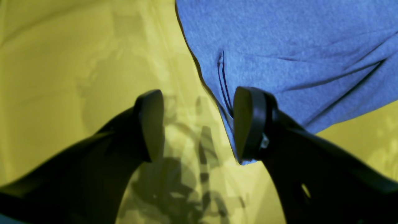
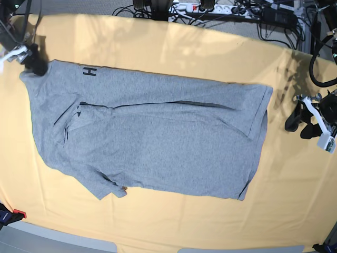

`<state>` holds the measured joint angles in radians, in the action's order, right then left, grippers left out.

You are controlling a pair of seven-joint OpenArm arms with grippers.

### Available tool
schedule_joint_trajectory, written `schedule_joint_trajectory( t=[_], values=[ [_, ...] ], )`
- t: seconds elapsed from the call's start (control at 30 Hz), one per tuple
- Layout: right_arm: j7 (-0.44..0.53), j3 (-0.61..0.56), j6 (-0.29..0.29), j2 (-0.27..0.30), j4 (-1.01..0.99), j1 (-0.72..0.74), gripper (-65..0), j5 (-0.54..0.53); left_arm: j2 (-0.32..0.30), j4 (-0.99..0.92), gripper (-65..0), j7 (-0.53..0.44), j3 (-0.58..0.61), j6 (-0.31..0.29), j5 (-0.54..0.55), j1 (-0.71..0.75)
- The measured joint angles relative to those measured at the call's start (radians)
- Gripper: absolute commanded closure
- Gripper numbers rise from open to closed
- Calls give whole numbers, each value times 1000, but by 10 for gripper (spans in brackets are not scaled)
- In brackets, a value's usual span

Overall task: Layout the t-shirt on the table in an organized manner, then fold the t-shirt properly
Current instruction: 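Release the collar and reposition the right gripper at the shoulder corner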

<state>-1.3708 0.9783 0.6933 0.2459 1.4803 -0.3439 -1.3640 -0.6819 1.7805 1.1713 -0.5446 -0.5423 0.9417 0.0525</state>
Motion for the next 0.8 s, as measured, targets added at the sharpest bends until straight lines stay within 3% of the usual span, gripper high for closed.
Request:
schedule_joint_trajectory(
  t=[0.3,0.53,0.8],
  values=[
    [-18,112,0,3,12,-3,-392,-50,0,0,-367,0,0,0,4,0],
    [110,106,0,0,12,-3,-392,138,0,0,-367,0,0,0,21,0],
    [111,106,0,0,12,42,-392,141,0,0,-367,1,0,0,20,0]
  ],
)
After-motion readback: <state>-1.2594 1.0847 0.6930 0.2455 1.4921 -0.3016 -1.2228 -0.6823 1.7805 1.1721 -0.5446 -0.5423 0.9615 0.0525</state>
